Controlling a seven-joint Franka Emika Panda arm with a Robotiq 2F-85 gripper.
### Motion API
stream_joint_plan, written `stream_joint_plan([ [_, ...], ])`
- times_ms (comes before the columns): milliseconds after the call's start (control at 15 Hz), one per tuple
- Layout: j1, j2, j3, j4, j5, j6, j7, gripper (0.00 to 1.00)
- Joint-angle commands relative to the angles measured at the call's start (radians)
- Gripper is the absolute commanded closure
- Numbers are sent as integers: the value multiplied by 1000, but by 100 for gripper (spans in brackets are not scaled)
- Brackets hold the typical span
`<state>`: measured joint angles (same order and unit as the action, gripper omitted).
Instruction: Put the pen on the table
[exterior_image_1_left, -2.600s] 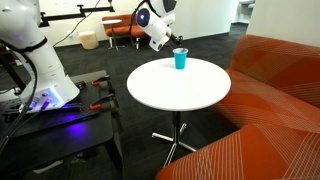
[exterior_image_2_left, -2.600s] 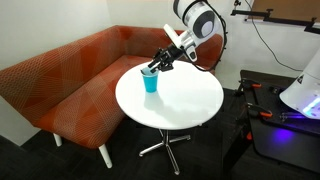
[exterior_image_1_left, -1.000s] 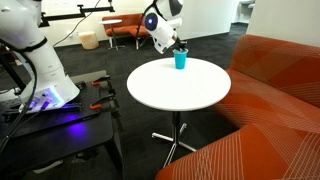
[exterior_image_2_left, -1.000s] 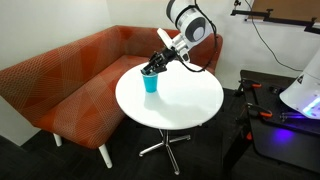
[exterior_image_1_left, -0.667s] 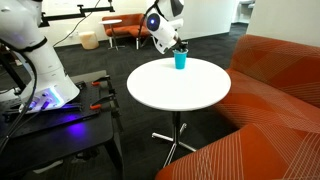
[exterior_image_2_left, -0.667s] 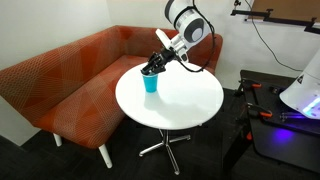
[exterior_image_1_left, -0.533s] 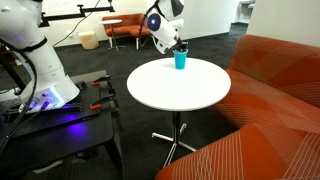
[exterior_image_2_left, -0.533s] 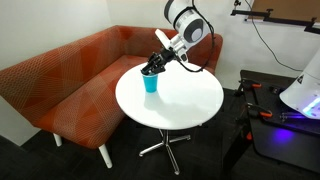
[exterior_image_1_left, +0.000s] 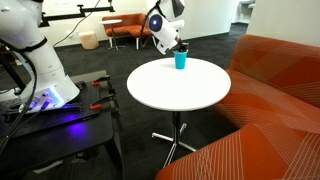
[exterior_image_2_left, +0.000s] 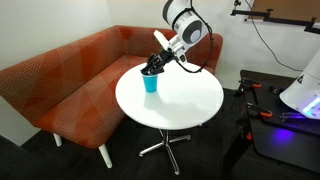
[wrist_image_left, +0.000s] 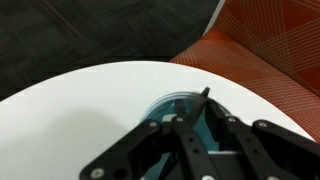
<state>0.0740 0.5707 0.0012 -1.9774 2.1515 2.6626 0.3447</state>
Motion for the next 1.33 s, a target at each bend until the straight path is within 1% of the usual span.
stream_joint_plan([
  [0, -17, 17, 18, 30, -32, 5, 51, 71],
  [200, -17, 21, 18, 36, -40, 5, 61, 74],
  [267, -17, 22, 19, 37, -40, 5, 60, 77],
  [333, -17, 23, 19, 39, -40, 4, 60, 83],
  [400, -17, 26, 19, 42, -38, 4, 59, 93],
  [533, -19, 29, 20, 43, -40, 2, 60, 100],
  [667, -19, 28, 20, 43, -38, 2, 59, 97],
  [933, -18, 21, 18, 36, -26, 4, 47, 97],
  [1267, -15, -14, 13, 3, 17, 5, 6, 97],
])
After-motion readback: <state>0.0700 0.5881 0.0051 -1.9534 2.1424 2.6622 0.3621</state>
